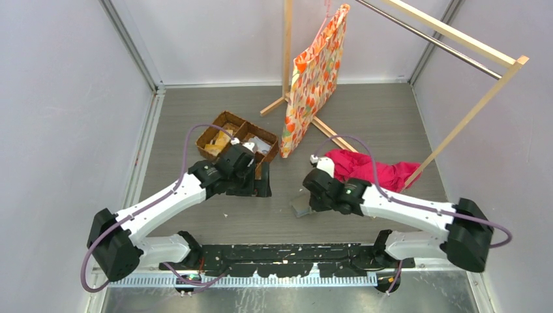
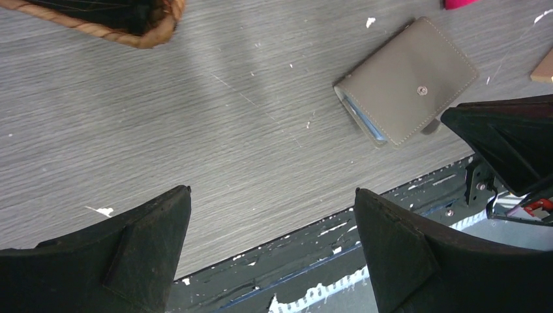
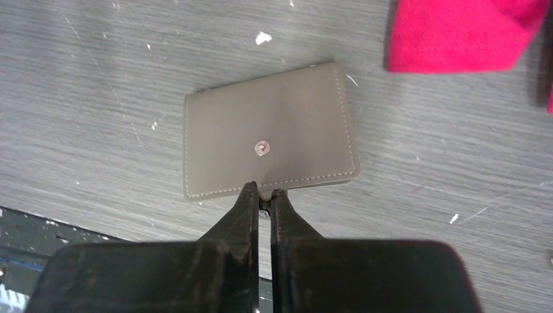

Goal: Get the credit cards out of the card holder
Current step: Open the card holder at the center of the board.

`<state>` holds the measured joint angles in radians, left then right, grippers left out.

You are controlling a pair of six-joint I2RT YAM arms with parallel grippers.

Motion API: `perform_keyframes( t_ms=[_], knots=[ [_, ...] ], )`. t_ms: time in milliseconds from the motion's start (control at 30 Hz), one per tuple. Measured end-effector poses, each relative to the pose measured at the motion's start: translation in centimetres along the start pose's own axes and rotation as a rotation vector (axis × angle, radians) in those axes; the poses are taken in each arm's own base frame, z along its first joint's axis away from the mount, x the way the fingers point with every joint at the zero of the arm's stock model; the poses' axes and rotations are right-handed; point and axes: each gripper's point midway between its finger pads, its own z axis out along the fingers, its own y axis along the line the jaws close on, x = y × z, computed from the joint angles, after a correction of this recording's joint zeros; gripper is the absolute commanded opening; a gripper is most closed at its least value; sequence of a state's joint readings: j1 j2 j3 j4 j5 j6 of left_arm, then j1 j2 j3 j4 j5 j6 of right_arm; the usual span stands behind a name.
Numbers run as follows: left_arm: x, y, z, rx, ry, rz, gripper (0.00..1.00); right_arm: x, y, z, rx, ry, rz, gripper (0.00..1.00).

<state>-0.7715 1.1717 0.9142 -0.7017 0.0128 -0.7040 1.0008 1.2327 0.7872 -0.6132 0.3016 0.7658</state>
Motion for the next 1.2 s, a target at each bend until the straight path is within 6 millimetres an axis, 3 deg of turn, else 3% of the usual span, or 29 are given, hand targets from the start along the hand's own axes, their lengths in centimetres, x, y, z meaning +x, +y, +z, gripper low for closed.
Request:
perform_keyframes(
  t_ms=[100, 167, 367, 467, 667, 967, 1200],
  knots=[
    [0.5, -0.6, 0.5, 0.012, 0.022, 0.015, 0.96, 1.8, -1.9, -0.6, -0.013, -0.008, 0.03, 0.43],
    [0.7, -0.9, 0.8, 0.014, 0.034, 0.024, 0.94, 2.8, -2.6, -0.6, -0.007, 0.005, 0.046, 0.48],
    [0.8, -2.7, 1.7, -0.013, 0.036, 0.086, 0.91, 5.5, -4.7, -0.1, 0.062, 0.064, 0.147, 0.45],
    [0.9, -4.6, 2.0, -0.047, -0.014, 0.179, 0.92, 4.9, -5.1, -0.8, 0.063, 0.01, 0.222, 0.4],
    [1.3, -8.1, 2.8, -0.077, -0.054, 0.322, 0.93, 2.2, -4.2, -1.9, -0.003, -0.105, 0.345, 0.36],
    [1.8, -7.3, 3.8, -0.106, -0.04, 0.285, 0.93, 1.1, -1.6, 0.1, -0.019, -0.095, 0.347, 0.23],
    [2.3, -6.3, 3.1, -0.105, -0.033, 0.288, 0.92, 2.7, -1.3, 1.2, -0.016, -0.032, 0.351, 0.2]
  ],
)
